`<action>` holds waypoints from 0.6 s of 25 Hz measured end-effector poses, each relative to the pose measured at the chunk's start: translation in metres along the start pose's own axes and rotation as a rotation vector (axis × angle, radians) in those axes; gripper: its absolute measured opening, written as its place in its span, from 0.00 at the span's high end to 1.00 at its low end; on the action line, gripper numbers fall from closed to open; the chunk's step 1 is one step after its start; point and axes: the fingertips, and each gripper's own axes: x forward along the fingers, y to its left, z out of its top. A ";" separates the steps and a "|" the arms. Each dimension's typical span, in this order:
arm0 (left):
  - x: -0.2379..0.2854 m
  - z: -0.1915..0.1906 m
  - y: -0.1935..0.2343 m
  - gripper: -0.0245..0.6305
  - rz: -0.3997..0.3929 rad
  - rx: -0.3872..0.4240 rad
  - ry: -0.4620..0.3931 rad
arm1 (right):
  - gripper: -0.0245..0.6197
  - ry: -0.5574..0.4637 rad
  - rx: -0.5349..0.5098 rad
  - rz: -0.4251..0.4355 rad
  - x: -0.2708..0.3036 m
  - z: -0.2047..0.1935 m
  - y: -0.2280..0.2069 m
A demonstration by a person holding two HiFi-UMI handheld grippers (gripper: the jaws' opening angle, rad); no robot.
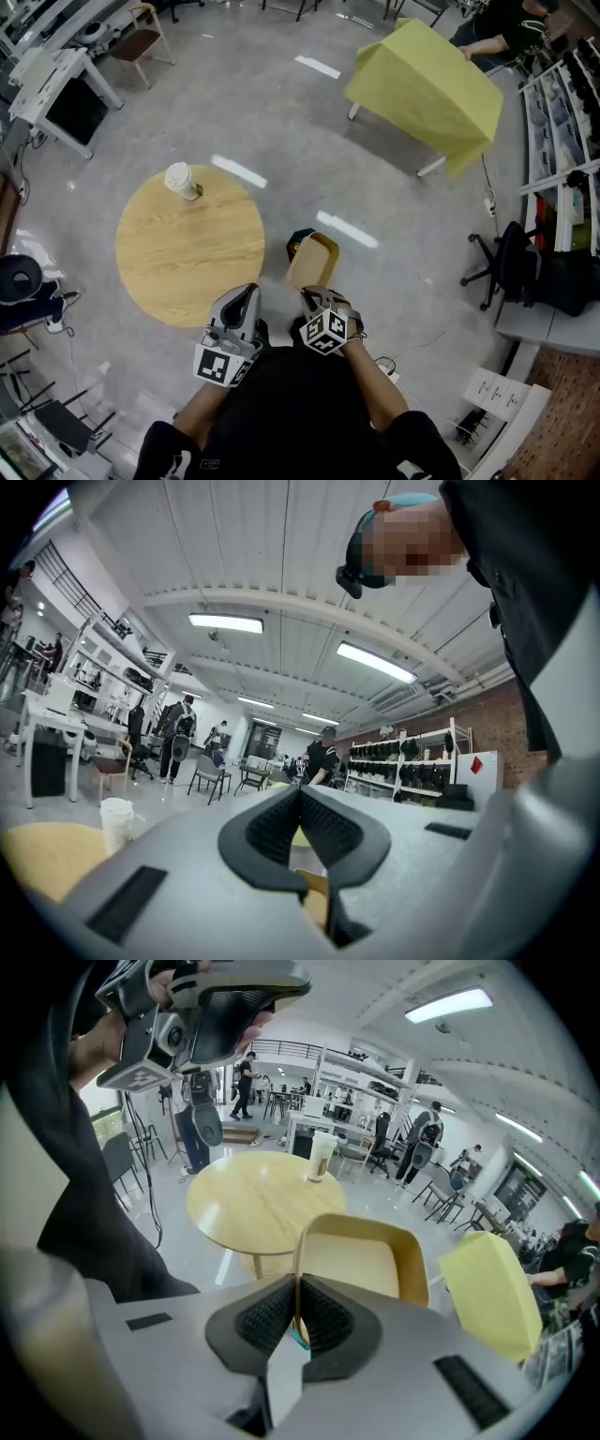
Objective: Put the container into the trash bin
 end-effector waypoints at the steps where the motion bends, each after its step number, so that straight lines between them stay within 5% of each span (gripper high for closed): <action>1: 0.010 -0.002 -0.010 0.95 -0.006 0.002 0.001 | 0.90 0.001 0.008 -0.005 -0.006 -0.010 -0.009; 15: 0.094 -0.026 -0.099 0.95 0.022 0.022 0.016 | 0.90 -0.027 0.080 0.043 -0.024 -0.107 -0.077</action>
